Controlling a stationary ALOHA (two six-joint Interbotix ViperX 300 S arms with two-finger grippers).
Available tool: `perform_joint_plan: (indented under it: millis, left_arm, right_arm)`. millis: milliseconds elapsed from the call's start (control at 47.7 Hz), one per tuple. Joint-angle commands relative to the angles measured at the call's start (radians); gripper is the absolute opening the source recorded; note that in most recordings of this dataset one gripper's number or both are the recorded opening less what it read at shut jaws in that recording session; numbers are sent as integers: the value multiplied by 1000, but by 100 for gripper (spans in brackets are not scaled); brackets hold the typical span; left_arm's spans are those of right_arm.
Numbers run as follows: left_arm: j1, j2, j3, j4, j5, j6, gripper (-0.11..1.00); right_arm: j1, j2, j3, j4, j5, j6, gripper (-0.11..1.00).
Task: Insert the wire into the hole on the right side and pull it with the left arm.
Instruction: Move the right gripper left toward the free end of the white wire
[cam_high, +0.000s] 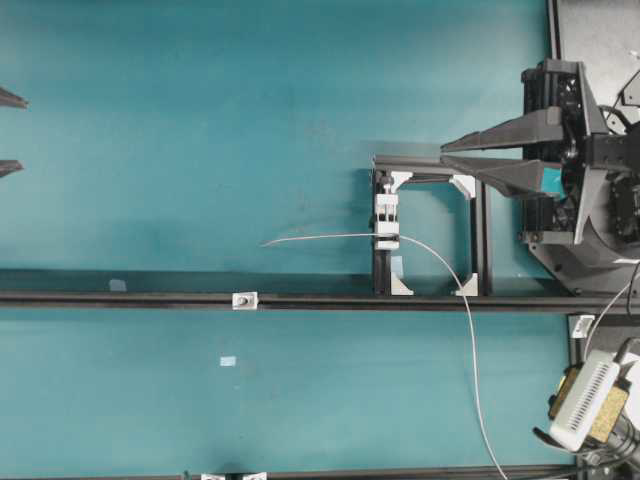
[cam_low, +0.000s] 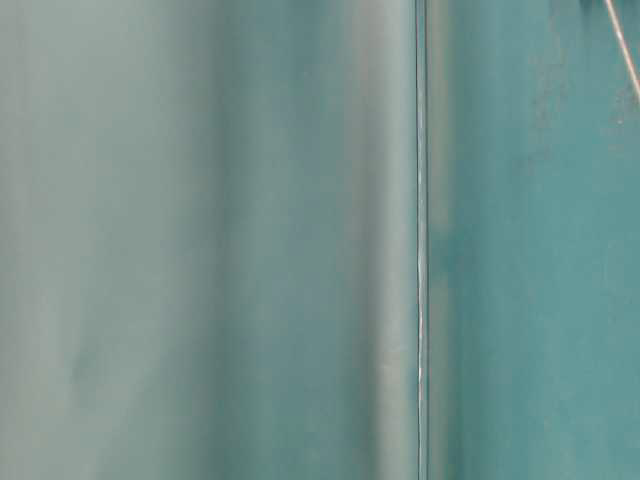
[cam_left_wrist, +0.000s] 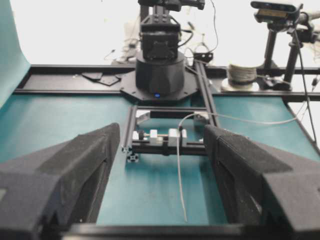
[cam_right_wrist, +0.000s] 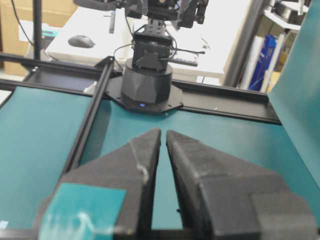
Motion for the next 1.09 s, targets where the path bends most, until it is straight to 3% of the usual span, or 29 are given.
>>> perform_joint_plan:
  millis: [0,42,147,252,504,629,839,1070]
  left_arm:
    - [0,12,11,-34,-12,-9,24]
    - [-2,17,20,-34,-12,-12,22]
    - [-2,28,38,-34,-25,-18,2]
    - [-2,41,54,-32,-48,-17,-8]
    - [-2,115,72,-34,-57,-20,-7]
    - [0,170,67,-32,-67,-18,8]
    - [-2,201,87,-32,-121,-18,55]
    - [0,264,121,-35,-160,-20,55]
  right_arm:
    - [9,14,14,2,-5,14,24]
    - [11,18,25,5,-3,17,22]
    - [9,37,46,6,-11,48,3]
    - [9,49,58,6,-14,94,-2]
    - [9,80,87,8,-15,156,-1]
    - [11,100,97,6,-17,173,16]
    - [11,135,107,6,-26,187,74]
    - [9,206,109,8,-32,204,75]
